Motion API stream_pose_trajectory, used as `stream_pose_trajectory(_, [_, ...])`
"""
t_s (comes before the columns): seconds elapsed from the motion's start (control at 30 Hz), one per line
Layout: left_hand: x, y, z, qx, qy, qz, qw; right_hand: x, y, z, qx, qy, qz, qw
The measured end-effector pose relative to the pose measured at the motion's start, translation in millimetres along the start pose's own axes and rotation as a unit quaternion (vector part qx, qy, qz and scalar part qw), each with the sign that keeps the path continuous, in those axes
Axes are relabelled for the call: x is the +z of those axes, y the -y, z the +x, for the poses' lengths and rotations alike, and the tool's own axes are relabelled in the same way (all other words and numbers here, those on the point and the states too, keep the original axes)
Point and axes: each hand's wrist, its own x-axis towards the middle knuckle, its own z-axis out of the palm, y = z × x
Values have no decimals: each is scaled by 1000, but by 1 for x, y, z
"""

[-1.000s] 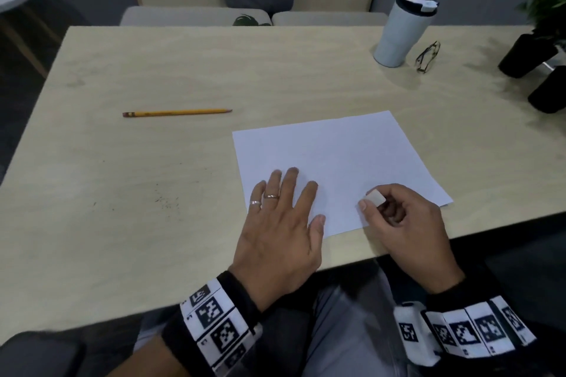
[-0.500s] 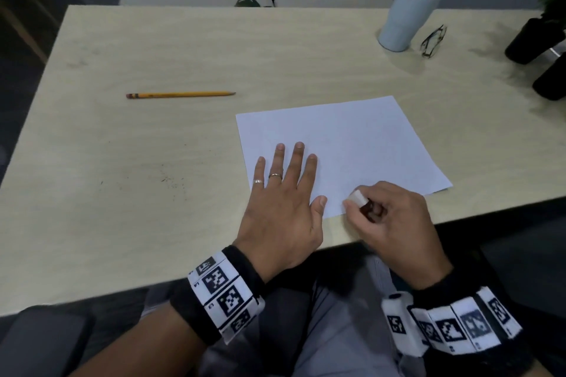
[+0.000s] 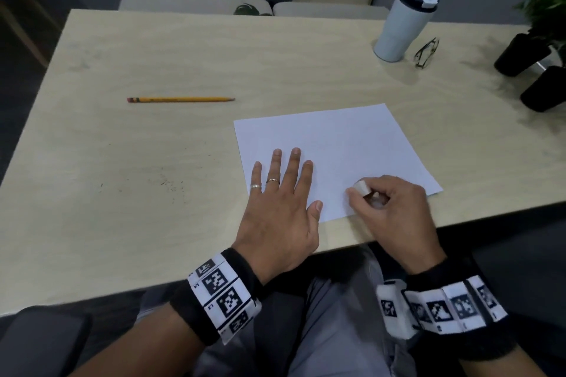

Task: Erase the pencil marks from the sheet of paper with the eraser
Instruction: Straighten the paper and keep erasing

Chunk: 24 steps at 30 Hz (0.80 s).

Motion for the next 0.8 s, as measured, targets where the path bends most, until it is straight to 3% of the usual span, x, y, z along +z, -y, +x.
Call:
stream_pose_trajectory(0.07, [1, 0, 0, -3, 1, 1, 1000, 12, 10, -7, -36, 17, -13, 999])
stream_pose_trajectory(0.2, [0, 0, 0, -4, 1, -1, 1000, -5, -17, 10, 32, -27, -25, 999])
stream_pose_trajectory(0.33, [2, 0, 0, -6, -1, 2, 1000, 14, 11, -3, -46, 8, -34, 998])
stream_pose_trajectory(0.4, [2, 0, 0, -8, -2, 3, 1000, 17, 6, -3, -42, 14, -34, 998])
stream_pose_trajectory(0.47, [2, 0, 0, -6, 2, 1, 1000, 7, -15, 10, 4, -24, -53, 998])
stream_pose_trajectory(0.53, [2, -1, 0, -5, 3, 3, 1000, 5, -16, 14, 3, -52, -82, 995])
stream_pose_trajectory(0.67, [2, 0, 0, -7, 3, 7, 1000, 25, 12, -4, -60, 1, -71, 996])
stream_pose_trajectory(0.8, [2, 0, 0, -7, 3, 6, 1000, 6, -22, 18, 5, -60, -98, 993])
